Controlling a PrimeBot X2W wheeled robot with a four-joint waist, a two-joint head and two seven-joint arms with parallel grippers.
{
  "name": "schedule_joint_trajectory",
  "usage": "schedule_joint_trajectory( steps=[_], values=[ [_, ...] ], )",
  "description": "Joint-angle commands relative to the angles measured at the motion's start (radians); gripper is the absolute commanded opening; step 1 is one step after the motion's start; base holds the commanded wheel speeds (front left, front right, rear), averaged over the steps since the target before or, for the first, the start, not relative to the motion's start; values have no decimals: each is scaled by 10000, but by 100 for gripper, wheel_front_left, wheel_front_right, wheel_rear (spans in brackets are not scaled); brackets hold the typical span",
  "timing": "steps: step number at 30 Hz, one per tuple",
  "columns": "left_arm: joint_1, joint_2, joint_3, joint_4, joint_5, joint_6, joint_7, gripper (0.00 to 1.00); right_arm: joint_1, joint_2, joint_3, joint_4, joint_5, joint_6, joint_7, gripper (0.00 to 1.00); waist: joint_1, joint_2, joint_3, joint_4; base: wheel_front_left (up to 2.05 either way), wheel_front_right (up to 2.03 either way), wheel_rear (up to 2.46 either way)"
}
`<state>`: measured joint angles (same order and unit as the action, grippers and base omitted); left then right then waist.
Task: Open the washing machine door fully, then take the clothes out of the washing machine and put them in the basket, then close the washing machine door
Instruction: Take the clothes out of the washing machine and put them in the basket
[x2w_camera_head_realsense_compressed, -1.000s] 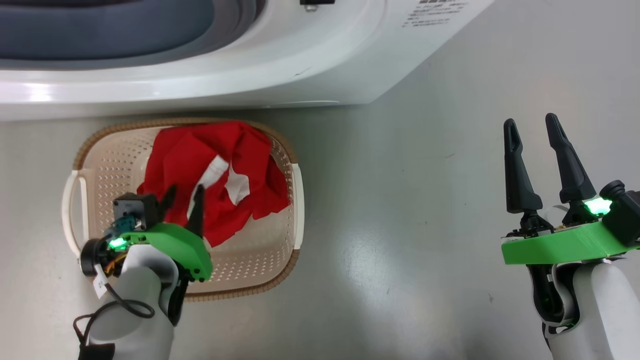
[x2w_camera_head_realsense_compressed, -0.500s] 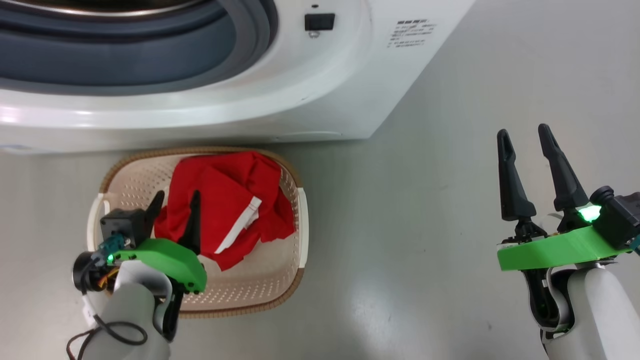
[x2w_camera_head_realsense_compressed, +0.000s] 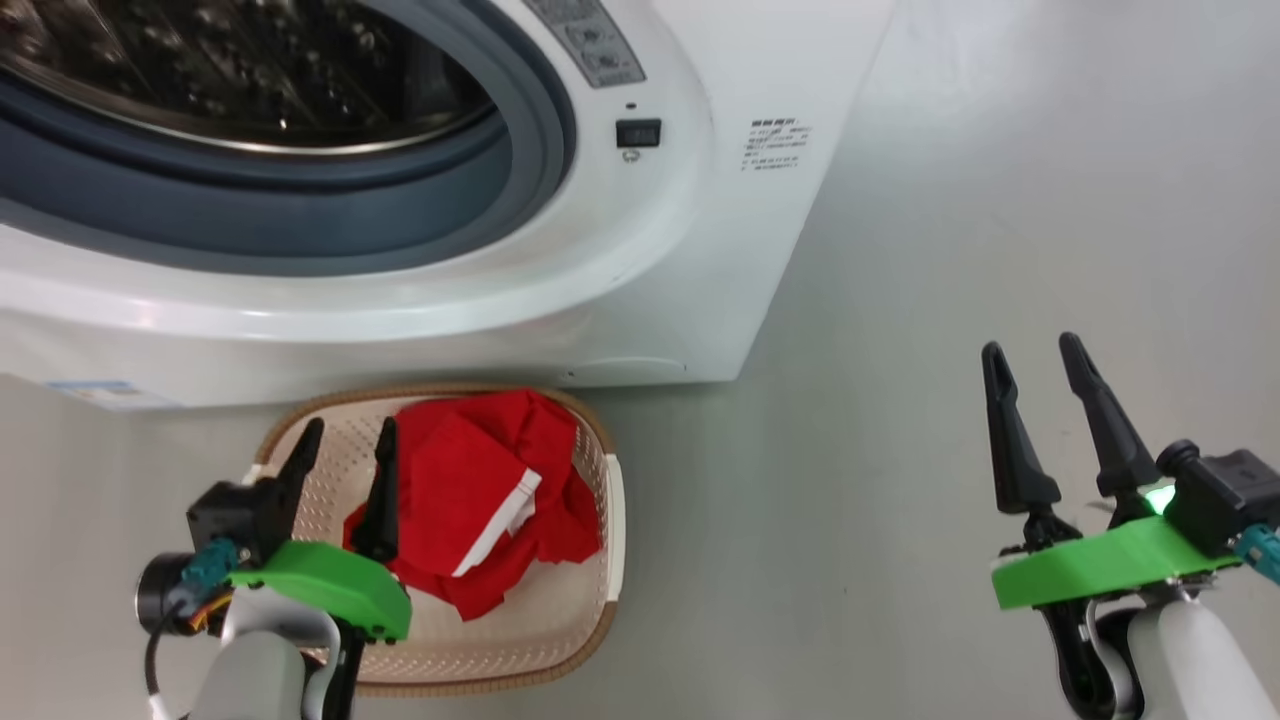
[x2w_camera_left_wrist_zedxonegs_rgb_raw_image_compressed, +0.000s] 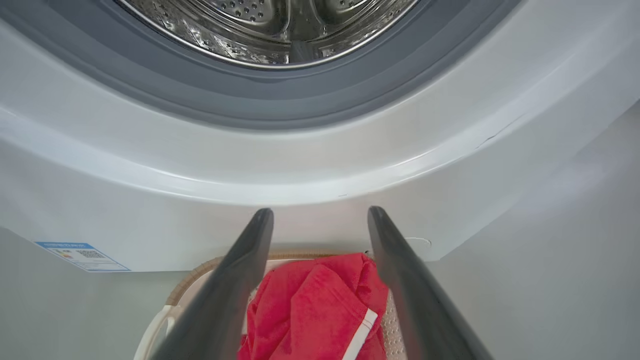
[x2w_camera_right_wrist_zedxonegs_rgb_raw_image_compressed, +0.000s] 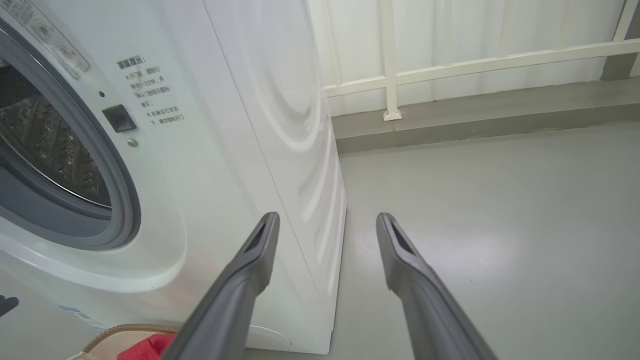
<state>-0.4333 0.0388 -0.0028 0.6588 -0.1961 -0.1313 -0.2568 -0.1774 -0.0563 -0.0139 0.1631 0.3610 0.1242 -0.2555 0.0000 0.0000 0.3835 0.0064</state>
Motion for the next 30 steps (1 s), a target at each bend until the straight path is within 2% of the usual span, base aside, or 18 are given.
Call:
schedule_joint_trajectory(
  steps=[1,12,30],
  values=[
    [381,205,303,-415,86,6,-49,100,334,-76,285,-160,31,65,-63,100,0,0,-623,49,0,0,0],
    [1854,202,497,-2628,460,6,-49,100,1328,-243,207,-71,164,65,-63,100,0,0,-1942,105,0,0,0],
    [3739,234,790,-4738,574,6,-49,100,2276,-240,-116,-229,309,65,-63,100,0,0,-2720,13,0,0,0]
  ],
)
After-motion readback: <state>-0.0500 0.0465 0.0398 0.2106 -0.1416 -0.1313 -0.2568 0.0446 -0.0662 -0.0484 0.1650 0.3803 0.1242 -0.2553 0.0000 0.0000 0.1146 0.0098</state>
